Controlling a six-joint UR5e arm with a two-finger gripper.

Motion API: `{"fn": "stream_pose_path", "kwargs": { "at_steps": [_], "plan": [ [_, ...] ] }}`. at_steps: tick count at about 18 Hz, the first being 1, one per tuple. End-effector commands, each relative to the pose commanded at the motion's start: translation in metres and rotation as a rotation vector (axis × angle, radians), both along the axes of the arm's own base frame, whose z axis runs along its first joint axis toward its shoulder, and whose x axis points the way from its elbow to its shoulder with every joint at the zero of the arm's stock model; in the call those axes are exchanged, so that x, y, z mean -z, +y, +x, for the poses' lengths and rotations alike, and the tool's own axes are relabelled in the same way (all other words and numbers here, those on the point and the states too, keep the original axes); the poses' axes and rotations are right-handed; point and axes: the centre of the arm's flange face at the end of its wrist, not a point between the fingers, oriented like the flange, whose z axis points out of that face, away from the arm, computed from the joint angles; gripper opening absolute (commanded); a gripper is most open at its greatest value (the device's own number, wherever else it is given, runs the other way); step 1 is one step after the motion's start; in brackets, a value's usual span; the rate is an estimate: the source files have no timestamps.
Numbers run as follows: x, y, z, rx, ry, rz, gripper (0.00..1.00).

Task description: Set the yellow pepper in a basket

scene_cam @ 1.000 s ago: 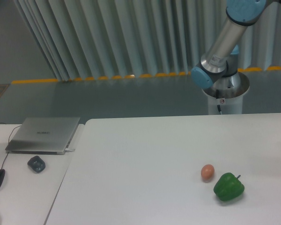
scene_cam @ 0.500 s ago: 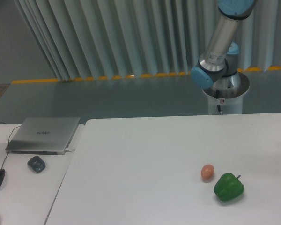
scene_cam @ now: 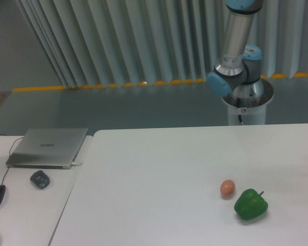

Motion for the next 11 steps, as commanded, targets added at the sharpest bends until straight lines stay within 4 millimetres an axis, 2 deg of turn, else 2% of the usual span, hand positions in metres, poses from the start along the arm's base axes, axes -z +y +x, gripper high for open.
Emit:
{"fn": "stream_pose_path", "kwargs": {
  "at_steps": [6, 8, 11],
  "plan": [
    [-0.008, 0.028, 0.018, 0.054, 0.005, -0.022, 1.00],
    [-0.015, 0.044, 0.026, 0.088, 0.029, -0.089, 1.00],
    [-0.017, 0.054, 0.034, 0.115, 0.023, -0.193, 1.00]
  ]
}}
